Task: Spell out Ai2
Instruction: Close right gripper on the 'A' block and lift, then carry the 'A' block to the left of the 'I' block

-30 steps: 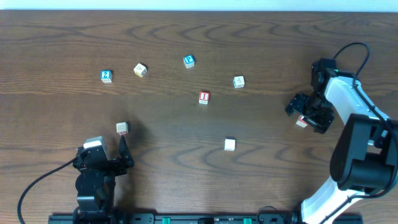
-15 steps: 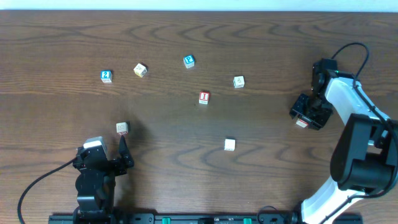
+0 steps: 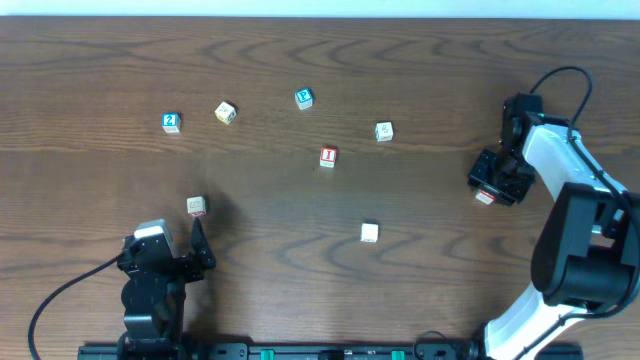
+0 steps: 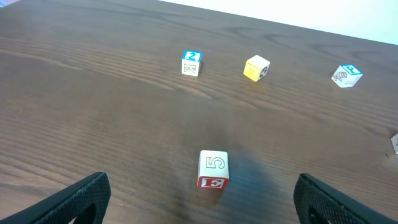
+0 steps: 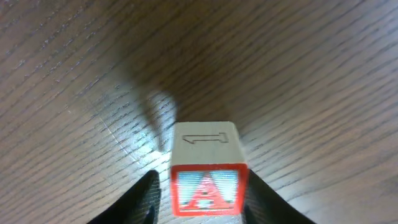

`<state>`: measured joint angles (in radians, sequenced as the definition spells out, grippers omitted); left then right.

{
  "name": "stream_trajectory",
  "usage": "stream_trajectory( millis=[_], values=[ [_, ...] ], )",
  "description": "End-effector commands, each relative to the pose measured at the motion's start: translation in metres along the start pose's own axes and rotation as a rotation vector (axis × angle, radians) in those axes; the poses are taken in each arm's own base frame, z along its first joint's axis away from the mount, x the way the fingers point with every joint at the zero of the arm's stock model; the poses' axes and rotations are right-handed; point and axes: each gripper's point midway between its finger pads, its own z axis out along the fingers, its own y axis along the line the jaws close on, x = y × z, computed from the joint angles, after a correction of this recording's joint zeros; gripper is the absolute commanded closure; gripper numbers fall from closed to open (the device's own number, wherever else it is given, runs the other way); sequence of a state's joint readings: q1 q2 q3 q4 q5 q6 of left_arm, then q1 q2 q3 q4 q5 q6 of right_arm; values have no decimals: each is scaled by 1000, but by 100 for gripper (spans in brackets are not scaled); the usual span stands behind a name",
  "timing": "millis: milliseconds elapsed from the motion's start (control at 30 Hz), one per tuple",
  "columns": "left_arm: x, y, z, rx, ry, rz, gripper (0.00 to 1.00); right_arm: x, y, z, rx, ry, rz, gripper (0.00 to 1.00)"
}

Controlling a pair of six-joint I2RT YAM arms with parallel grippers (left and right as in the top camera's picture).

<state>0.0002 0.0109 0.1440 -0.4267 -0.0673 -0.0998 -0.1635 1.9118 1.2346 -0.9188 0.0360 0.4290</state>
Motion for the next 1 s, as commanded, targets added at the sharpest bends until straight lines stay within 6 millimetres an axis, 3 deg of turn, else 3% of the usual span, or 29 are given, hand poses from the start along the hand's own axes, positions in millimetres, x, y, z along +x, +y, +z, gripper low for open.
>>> stream_trajectory(
  millis=[0, 100, 333, 600, 700, 833, 967],
  values=[
    [8, 4, 3, -19, 14, 14, 4, 4, -4, 10, 14, 32, -12, 63],
    [8, 4, 3, -19, 14, 14, 5, 7, -6, 15, 24, 53, -13, 69],
    [8, 4, 3, -19, 14, 14, 5, 8, -6, 19, 28, 64, -20, 73],
    [8, 4, 3, -19, 14, 14, 4, 0, 4, 10, -15, 51, -39, 81],
    [8, 4, 3, -19, 14, 14, 5, -10, 15, -4, -56, 35, -42, 84],
    [8, 4, 3, -19, 14, 14, 5, -29, 32, -41, -87, -13, -69, 95],
    [8, 4, 3, -19, 14, 14, 4, -41, 74, -91, -151, -95, -186, 98]
  ],
)
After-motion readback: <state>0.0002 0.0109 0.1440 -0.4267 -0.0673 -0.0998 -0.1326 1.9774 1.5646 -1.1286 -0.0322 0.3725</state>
